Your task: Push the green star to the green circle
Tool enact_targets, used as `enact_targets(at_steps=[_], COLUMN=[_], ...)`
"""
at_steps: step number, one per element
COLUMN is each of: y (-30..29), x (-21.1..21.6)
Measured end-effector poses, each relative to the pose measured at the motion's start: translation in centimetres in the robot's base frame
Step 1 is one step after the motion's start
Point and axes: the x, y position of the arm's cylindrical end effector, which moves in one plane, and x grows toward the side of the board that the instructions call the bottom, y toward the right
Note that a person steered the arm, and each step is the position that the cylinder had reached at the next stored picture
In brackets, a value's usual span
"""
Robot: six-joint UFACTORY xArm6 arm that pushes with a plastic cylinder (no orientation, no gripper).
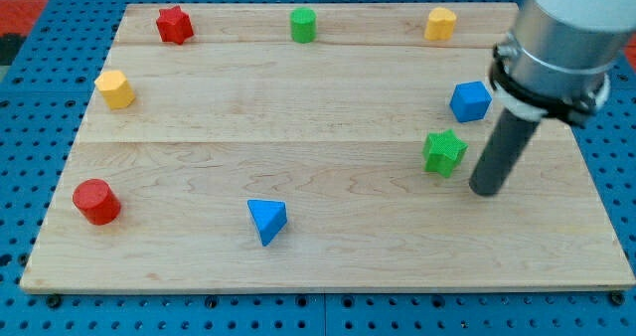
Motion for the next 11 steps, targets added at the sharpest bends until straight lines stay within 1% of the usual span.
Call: enact_targets(at_steps=[1, 2, 3, 4, 5, 6, 7, 8, 9, 10, 11], y=[-2.3, -1.6, -1.0, -4.4, -10.7, -16.3, -15.8, -11.2, -8.7, -15.5, -15.4], x=[-5.5, -9.5, -2.6, -0.8, -7.7, -12.8, -8.8, -8.5, -9.3, -15.0, -19.8])
